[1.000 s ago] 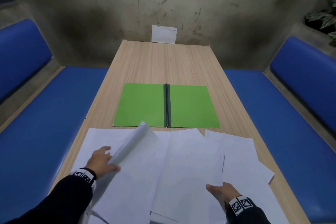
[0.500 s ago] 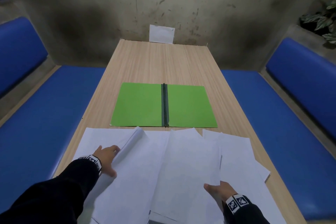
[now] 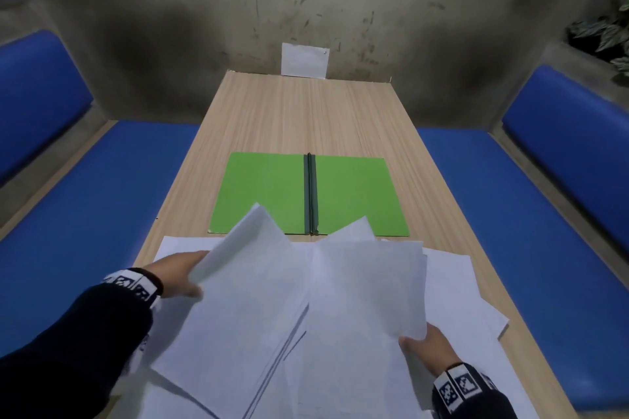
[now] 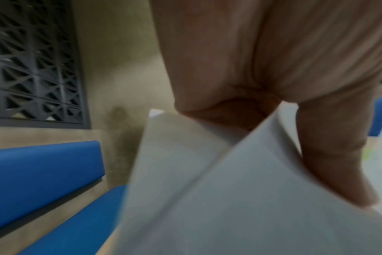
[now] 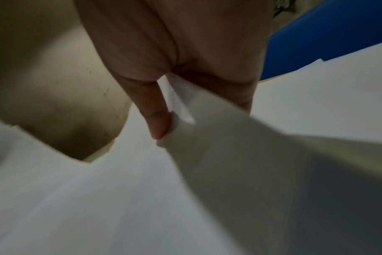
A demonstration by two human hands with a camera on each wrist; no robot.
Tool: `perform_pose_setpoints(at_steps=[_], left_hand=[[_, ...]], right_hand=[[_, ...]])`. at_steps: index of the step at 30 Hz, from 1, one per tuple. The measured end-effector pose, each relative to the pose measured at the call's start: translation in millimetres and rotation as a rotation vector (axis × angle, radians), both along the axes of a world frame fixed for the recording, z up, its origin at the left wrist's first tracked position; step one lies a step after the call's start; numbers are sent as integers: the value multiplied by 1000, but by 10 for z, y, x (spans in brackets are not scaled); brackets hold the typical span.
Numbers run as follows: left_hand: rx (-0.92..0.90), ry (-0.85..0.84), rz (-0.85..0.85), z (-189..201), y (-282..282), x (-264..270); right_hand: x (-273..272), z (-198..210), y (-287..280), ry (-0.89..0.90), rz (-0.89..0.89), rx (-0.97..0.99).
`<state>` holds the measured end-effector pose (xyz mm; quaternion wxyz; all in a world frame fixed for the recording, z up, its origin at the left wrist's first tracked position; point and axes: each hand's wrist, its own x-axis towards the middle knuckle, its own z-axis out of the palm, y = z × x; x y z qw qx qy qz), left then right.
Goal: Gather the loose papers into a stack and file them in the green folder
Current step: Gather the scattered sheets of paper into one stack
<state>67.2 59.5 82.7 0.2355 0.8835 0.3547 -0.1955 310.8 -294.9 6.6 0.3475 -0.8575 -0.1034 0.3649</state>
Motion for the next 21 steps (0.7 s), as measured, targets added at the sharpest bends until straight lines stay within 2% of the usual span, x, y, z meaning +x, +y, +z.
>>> perform_pose_setpoints(at_steps=[3, 7, 10, 12, 13, 15, 19, 21], left_hand=[[-109, -50, 142, 114, 164, -220], [-344, -344, 445, 113, 344, -537], [-383, -518, 602, 107, 156, -543], [-426, -596, 723, 6, 17, -499], [-488, -613, 781, -59, -48, -470], [-565, -635, 812, -300, -88, -427], [-445, -519, 852, -729, -160, -299], [-307, -412, 843, -841, -173, -240]], right_hand=[[105, 103, -146, -24, -112, 64], [249, 125, -381, 10, -265, 145], [308, 42, -543, 123, -367, 185], [400, -167, -689, 177, -422, 229], [498, -418, -803, 203, -472, 283], [551, -630, -908, 187, -515, 307], [292, 143, -711, 16, -557, 235], [374, 353, -755, -51, -573, 222]])
